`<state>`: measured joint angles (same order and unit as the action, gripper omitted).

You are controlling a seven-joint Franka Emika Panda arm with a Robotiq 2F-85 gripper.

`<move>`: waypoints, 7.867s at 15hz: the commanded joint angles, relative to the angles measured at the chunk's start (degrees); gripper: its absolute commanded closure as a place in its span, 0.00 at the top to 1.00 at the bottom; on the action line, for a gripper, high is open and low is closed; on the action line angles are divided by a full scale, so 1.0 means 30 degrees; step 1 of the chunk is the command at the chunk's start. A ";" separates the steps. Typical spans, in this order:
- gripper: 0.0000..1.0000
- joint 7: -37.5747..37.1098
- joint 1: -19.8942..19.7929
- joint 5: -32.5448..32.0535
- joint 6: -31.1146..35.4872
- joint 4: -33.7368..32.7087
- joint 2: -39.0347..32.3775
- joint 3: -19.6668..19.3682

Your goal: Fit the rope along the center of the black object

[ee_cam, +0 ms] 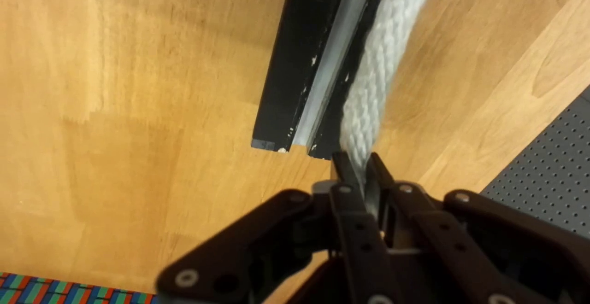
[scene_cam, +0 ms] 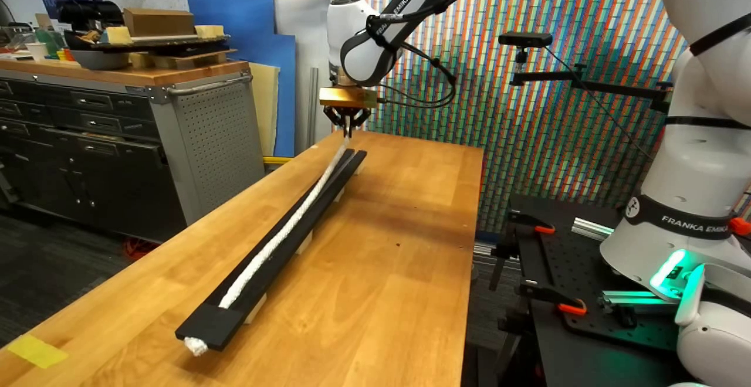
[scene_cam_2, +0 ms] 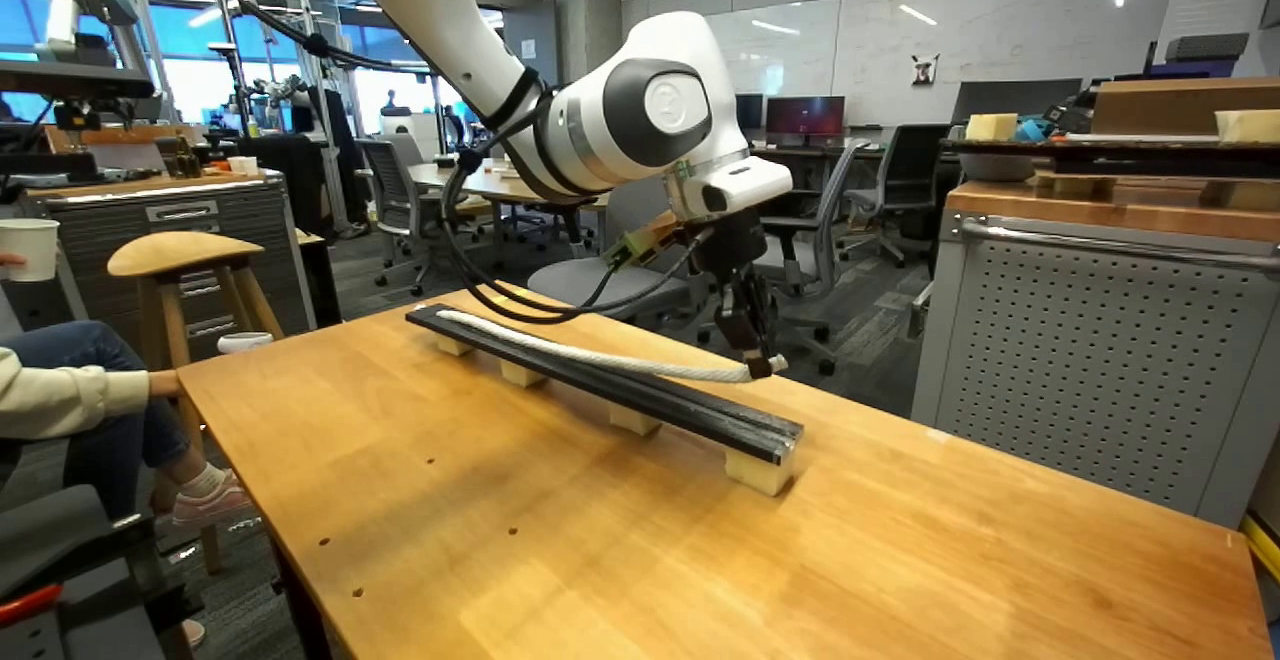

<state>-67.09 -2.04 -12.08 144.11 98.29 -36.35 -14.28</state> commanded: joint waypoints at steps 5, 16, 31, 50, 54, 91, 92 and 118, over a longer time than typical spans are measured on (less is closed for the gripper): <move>0.03 0.0499 -0.0096 0.0638 -0.0941 -0.1276 -0.1058 -0.0418; 0.03 0.0705 -0.0240 0.1105 -0.1551 -0.2040 -0.1904 -0.0345; 0.74 0.0832 -0.0380 0.1137 -0.1689 -0.2067 -0.1703 -0.0520; 1.00 0.4374 0.4683 -0.1193 -0.4962 0.0434 0.4474 0.2675; 1.00 0.5067 0.5714 -0.1378 -0.6064 -0.0073 0.4094 0.4072; 0.45 1.0901 0.9499 0.2068 -0.6921 -0.8795 -0.4332 0.5714; 0.38 1.0885 0.9503 0.1994 -0.6796 -0.8891 -0.4444 0.5605; 0.00 0.9200 0.9411 0.1618 -0.6573 -0.4895 -0.2545 0.4912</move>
<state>-37.91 25.90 -6.45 123.64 80.35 -46.30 1.21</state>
